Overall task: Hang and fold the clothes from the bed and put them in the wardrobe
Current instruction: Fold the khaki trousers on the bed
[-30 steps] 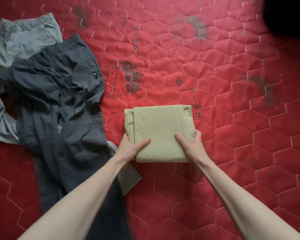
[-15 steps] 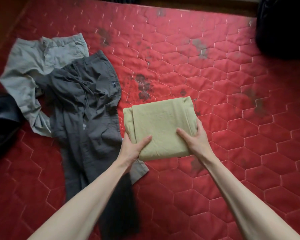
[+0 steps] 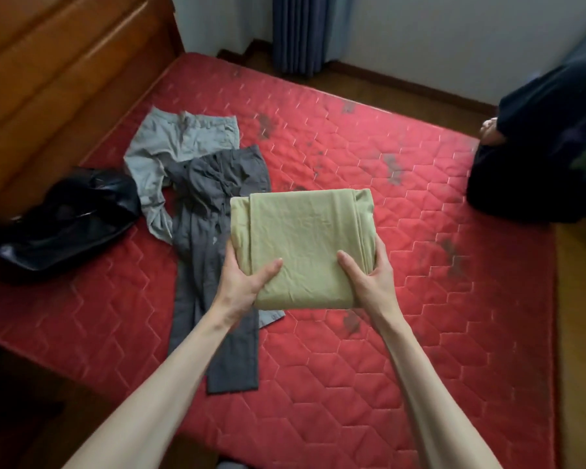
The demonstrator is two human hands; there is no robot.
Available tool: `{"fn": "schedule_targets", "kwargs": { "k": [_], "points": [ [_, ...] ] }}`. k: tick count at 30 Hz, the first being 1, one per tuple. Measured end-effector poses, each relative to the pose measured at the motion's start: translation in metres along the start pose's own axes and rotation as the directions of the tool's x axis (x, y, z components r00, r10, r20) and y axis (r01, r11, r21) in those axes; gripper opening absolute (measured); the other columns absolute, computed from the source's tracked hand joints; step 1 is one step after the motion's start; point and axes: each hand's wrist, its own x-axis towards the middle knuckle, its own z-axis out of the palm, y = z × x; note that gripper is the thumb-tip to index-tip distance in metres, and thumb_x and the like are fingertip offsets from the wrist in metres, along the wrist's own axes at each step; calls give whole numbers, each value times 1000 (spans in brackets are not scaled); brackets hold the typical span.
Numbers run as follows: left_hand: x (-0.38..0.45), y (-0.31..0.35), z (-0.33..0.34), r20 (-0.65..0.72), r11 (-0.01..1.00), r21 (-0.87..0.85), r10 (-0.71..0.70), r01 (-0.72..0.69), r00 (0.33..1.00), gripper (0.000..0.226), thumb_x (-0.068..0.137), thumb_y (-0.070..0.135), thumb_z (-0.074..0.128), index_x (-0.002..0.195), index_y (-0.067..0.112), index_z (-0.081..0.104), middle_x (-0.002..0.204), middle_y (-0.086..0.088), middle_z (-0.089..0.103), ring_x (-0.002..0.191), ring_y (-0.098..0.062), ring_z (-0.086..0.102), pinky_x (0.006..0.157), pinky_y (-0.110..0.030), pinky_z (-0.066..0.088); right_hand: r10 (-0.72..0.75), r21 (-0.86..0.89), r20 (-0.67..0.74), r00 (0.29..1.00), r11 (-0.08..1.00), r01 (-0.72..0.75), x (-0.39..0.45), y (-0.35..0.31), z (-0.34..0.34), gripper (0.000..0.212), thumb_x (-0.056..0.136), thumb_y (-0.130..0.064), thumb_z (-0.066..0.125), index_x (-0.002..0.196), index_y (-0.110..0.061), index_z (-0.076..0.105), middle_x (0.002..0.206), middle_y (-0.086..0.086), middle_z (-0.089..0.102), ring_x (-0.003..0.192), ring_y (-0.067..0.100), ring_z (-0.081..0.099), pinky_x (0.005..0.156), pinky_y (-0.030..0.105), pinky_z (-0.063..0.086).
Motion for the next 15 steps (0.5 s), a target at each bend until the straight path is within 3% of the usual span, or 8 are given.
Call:
{"fn": "schedule_targets", "kwargs": {
  "k": [6,9,12,15],
  "points": [
    [-72,57,-32,-117,998,-35,55,-60,992,90,71,22,92,145,18,42,134,2,63,123,-12,64,105,-33,53,-81,-26,64,995,996,82,-49,-65,8,70,91,-23,79,152,-28,46,133,-13,64,118,2,64,107,41,53],
    [-104,78,-58,-202,995,-30,90,-98,975,105,70,25,93,155,23,29,148,8,51,133,-2,54,114,-28,44,-114,-24,121,986,993,118,-70,-92,25,67,91,-19,78,150,-27,48,131,-12,66,116,2,65,106,40,54],
    [-132,99,-90,-288,989,13,144,-147,947,125,74,27,91,164,29,4,166,17,20,148,10,25,122,-17,25,-137,-4,199,970,990,141,-87,-117,52,66,92,-15,77,150,-25,48,129,-11,66,114,3,66,104,40,54],
    [-156,109,-129,-356,984,4,169,-180,919,121,76,28,89,164,33,6,169,15,15,152,4,20,127,-29,21,-167,7,280,945,985,172,-103,-139,87,65,92,-14,77,150,-23,48,131,-7,67,115,6,66,104,36,55]
  ]
}}
